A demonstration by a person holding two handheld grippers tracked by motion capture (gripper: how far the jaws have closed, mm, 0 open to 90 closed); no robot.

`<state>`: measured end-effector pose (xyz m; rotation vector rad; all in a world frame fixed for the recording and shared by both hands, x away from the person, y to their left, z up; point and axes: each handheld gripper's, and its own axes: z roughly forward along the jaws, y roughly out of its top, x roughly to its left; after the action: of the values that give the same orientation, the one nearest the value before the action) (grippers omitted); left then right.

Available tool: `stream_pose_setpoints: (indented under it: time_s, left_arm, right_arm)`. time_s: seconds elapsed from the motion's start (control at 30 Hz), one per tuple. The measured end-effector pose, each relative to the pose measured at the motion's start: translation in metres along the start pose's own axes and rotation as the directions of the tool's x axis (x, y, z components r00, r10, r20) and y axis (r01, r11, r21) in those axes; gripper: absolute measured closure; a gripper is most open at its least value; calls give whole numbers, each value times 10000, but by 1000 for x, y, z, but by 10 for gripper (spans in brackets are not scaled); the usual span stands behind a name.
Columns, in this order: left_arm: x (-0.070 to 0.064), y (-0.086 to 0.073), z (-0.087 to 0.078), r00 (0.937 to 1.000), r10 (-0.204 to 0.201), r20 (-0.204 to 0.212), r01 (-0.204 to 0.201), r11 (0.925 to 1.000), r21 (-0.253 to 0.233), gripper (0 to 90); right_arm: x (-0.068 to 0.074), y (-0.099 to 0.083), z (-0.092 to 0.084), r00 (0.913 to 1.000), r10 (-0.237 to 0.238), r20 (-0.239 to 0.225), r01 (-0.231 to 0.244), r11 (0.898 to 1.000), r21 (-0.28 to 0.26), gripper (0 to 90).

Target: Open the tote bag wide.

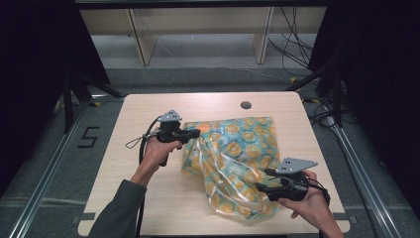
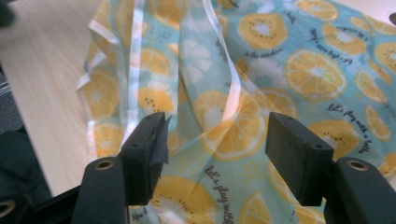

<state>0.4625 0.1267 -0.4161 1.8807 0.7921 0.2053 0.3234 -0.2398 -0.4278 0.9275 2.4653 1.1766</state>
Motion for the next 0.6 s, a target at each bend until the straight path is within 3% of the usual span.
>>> stream_pose_setpoints:
  time_s: [0.2, 0.27, 0.37, 0.4, 0.53, 0.6]
  left_arm:
    - [7, -3, -1, 9998, -194, 15, 195, 9998, -85, 896]
    - [8, -5, 0, 9999, -163, -4, 163, 9999, 6, 895]
    - [9, -7, 2, 9998, -212, 26, 212, 9997, 145, 895]
    - [10, -7, 2, 9998, -192, 27, 191, 9997, 177, 895]
    - [13, -9, 2, 9998, -194, -5, 194, 9995, 247, 895]
    - [15, -11, 2, 9997, -205, -110, 209, 9993, 325, 895]
  right_arm:
    - [-13, 3, 33, 9998, -83, 163, 73, 9981, 604, 402]
    - [-17, 4, 45, 9991, -344, 255, 328, 9977, 601, 511]
    - [-25, 7, 56, 9961, -783, 408, 730, 9903, 1180, 812]
    - [-27, 8, 58, 9947, -891, 511, 825, 9895, 1187, 861]
    - [-39, 22, 53, 9921, -901, 869, 833, 9935, 780, 900]
    - [-47, 34, 49, 9866, -1081, 1225, 1033, 9936, 448, 900]
